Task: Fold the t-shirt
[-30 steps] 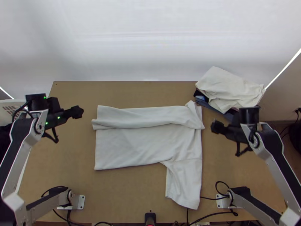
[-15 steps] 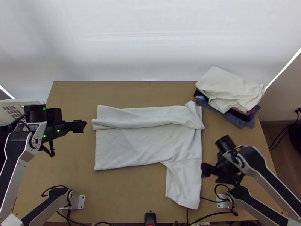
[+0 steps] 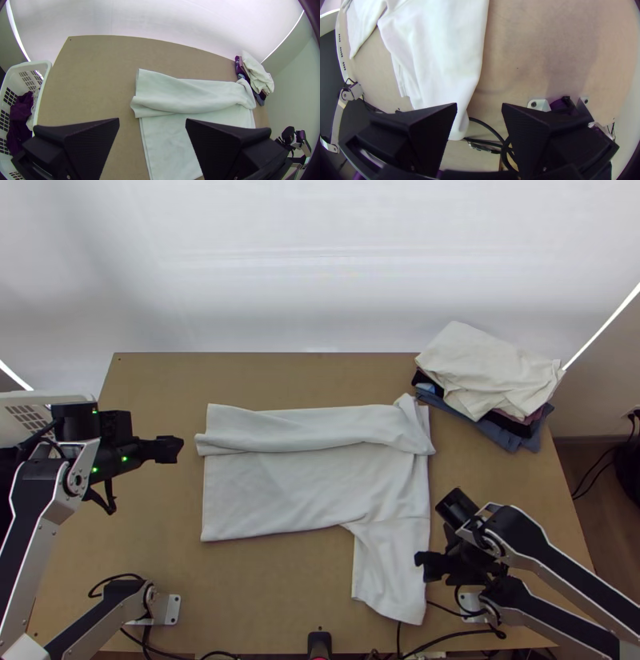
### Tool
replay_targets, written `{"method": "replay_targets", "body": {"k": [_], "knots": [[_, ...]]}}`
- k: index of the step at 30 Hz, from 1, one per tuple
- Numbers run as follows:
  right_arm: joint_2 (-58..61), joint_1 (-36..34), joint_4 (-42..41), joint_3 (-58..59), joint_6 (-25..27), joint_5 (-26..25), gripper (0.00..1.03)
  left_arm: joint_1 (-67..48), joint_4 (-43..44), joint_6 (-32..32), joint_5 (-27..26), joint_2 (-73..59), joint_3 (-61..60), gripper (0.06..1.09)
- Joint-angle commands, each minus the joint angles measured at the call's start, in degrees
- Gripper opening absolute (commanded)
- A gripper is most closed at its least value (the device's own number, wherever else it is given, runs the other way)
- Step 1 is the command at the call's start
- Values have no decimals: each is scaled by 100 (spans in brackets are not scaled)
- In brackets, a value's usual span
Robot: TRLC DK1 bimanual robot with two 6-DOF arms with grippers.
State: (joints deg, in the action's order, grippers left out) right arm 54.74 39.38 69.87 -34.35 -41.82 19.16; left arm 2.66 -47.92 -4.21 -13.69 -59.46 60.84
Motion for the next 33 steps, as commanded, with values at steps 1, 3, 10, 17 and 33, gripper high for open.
{"method": "replay_targets", "body": {"k": [1, 3, 10, 17, 33], "knots": [[239, 211, -78, 156, -142, 97, 64, -11, -7, 87, 25, 5, -151, 102], [388, 395, -245, 148, -142, 106, 64, -11, 2, 87, 25, -13, -151, 102], [1065, 791, -694, 16, -107, 115, 35, -11, 20, 96, 25, -74, -63, 102], [1047, 853, -685, -98, 87, 106, 3, 60, 11, 227, 51, -83, 7, 102], [1742, -360, -342, -1390, 711, 53, 3, 130, 11, 359, 77, -206, 139, 102]]}}
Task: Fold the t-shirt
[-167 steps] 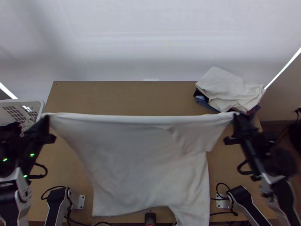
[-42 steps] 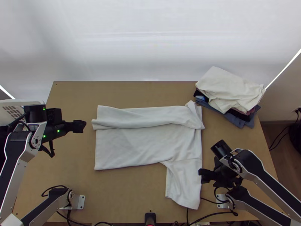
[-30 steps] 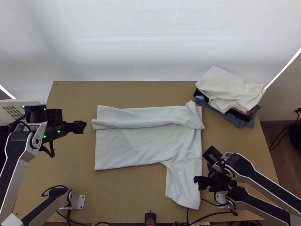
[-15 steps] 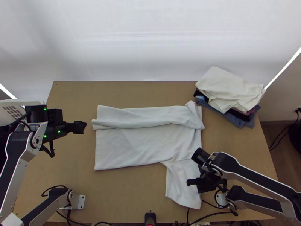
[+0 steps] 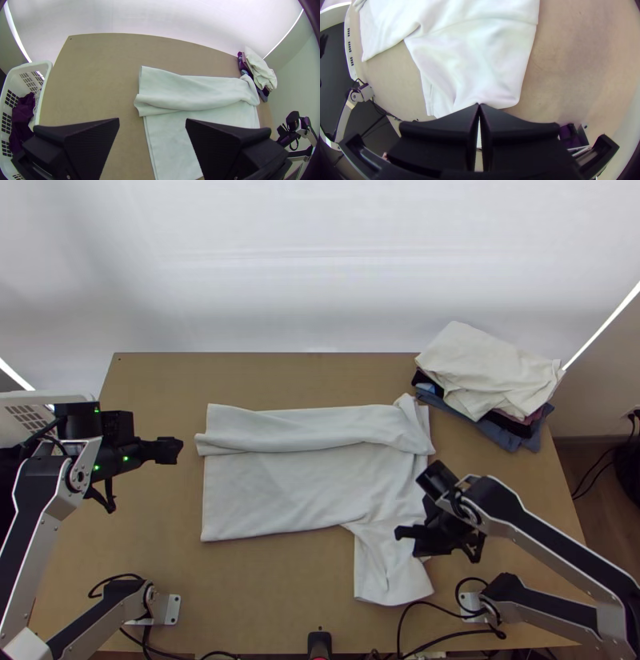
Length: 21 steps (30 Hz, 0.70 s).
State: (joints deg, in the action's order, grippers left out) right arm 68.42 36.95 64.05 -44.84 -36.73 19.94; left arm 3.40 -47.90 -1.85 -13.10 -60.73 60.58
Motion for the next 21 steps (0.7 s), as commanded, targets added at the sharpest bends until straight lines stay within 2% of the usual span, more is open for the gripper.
{"method": "replay_targets", "body": {"k": [1, 5, 10, 14, 21], "knots": [[567, -179, 362, -491, 254, -26, 3, 64, 9, 123, 18, -97, 174, 102], [1182, -337, 793, -1115, 544, 71, 3, 64, 9, 132, 18, -141, 218, 102], [2105, -399, 1619, -1994, 1054, 633, 3, 117, 9, 150, 18, -211, 244, 102], [2852, -610, 1646, -2547, 1238, 827, 3, 214, 17, 193, 18, -264, 235, 102], [4126, -1542, 1567, -4041, 1265, 915, 3, 372, 17, 325, 18, -308, 235, 102]]}}
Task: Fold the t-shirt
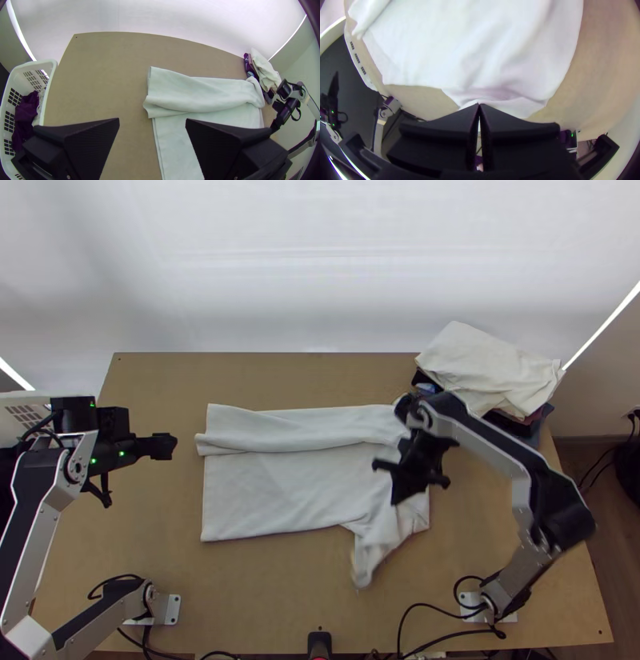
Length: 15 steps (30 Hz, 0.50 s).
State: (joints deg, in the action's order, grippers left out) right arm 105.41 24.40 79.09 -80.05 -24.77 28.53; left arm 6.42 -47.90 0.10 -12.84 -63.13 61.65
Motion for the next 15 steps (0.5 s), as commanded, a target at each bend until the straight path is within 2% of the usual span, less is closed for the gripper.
{"method": "replay_targets", "body": {"k": [1, 8, 15], "knots": [[586, -392, 54, -731, 60, 56, 3, 79, 17, 157, -17, -67, 128, 102], [1114, -937, -403, -1470, -221, 12, 3, 150, 17, 245, -17, -76, 172, 102], [1158, -1192, -1036, -1426, -511, -217, 3, 167, 17, 263, -25, -129, 190, 102]]}}
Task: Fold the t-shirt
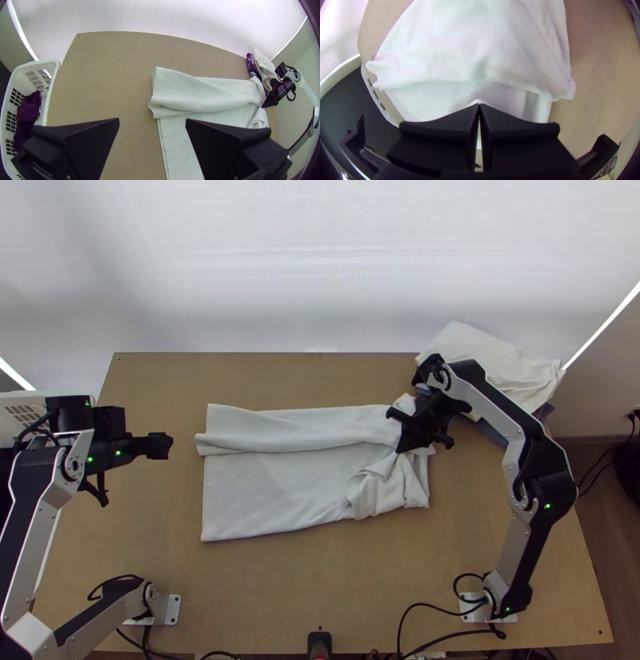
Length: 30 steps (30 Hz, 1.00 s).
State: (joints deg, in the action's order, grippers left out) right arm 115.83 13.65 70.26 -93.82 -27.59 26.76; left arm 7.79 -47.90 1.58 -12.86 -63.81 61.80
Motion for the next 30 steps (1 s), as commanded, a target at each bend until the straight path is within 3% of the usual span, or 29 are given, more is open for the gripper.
{"method": "replay_targets", "body": {"k": [1, 3, 4, 5, 7, 8, 14, 19, 22, 30], "knots": [[115, -134, -162, -49, -238, -84, 3, 21, 17, 114, -23, -61, 174, 102], [18, -134, -276, 13, -229, -233, 3, 3, 17, 114, -23, -52, 166, 102], [-105, -117, -478, 118, -229, -286, 11, -6, 17, 114, -23, -44, 166, 102], [-298, -91, -715, 285, -229, -286, 30, -23, 17, 123, -23, -26, 157, 102], [-790, -3, -1146, 698, -185, -295, 92, -50, 17, 123, -23, 27, 157, 102], [-1045, 6, -1295, 848, -132, -295, 99, -58, 17, 123, -23, 88, 139, 102], [-2987, 24, -2473, 2210, 79, -347, 99, -243, 184, 140, -23, 501, -80, 104], [-4130, 235, -2561, 3309, 650, -497, 99, -428, 264, 140, -23, 695, -239, 104], [-4525, 384, -2561, 3942, 879, -514, 91, -542, 422, 132, -15, 756, -379, 104], [-4499, 613, -2957, 5040, 1116, -1068, 87, -700, 457, 132, -15, 774, -423, 104]]}}
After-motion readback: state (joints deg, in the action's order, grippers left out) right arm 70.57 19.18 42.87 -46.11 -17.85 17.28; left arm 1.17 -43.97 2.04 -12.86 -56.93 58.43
